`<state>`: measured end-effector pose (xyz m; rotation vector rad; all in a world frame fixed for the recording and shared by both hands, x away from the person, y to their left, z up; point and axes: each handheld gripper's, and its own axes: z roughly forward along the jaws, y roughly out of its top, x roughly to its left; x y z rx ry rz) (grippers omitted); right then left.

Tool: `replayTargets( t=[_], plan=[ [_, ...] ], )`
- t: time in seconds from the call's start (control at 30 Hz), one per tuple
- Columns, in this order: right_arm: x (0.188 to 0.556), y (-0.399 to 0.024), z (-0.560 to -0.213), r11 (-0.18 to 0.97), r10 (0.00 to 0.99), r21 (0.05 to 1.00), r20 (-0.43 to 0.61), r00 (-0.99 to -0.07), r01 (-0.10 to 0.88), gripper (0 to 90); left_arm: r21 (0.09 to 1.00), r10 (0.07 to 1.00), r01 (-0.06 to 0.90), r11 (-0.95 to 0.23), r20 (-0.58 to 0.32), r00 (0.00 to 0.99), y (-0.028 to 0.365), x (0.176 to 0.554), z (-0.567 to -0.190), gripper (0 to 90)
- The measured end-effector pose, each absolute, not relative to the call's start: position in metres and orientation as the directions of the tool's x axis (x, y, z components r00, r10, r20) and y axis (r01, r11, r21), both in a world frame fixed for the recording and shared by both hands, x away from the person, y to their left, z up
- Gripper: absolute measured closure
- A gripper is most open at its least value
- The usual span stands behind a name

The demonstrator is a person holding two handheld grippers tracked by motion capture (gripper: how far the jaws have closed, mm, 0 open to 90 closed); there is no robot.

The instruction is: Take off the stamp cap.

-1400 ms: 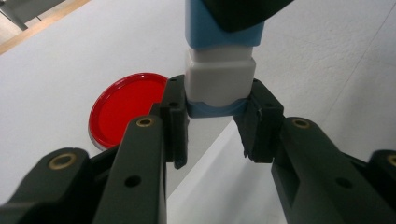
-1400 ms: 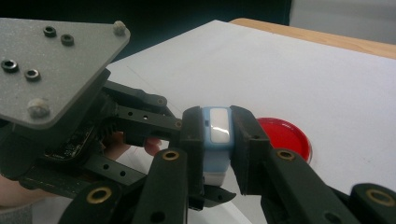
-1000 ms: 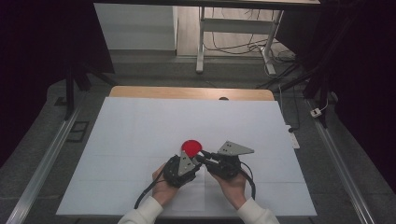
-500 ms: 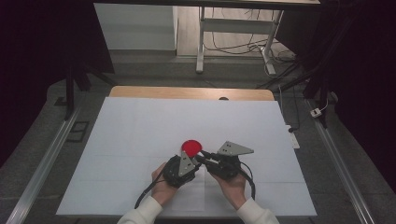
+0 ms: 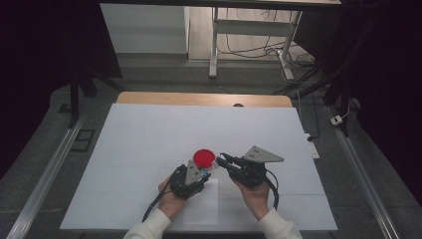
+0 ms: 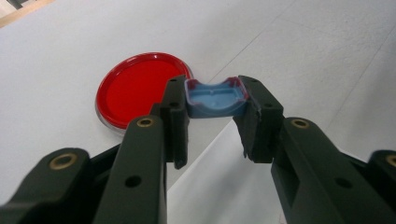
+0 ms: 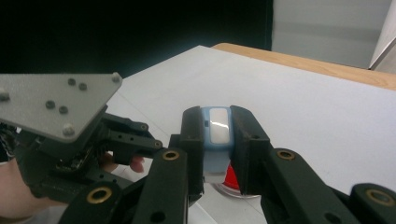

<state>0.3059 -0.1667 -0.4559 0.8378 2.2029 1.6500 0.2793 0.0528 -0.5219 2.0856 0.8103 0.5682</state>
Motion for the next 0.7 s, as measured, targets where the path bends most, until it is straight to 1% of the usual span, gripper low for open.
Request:
replayTargets(
  t=[0.27,0.7],
  plan=[
    [0.307,-0.165,-0.458,0.196,0.584,0.935,0.13,-0.802,0.295,75.0,0.82,0.707,0.349,-0.453,0.092,0.701,0.06,0.278,-0.518,65.1],
    [0.309,-0.168,-0.458,0.199,0.58,0.936,0.127,-0.805,0.291,75.0,0.83,0.697,0.335,-0.445,0.086,0.712,0.084,0.269,-0.504,65.0]
  ],
)
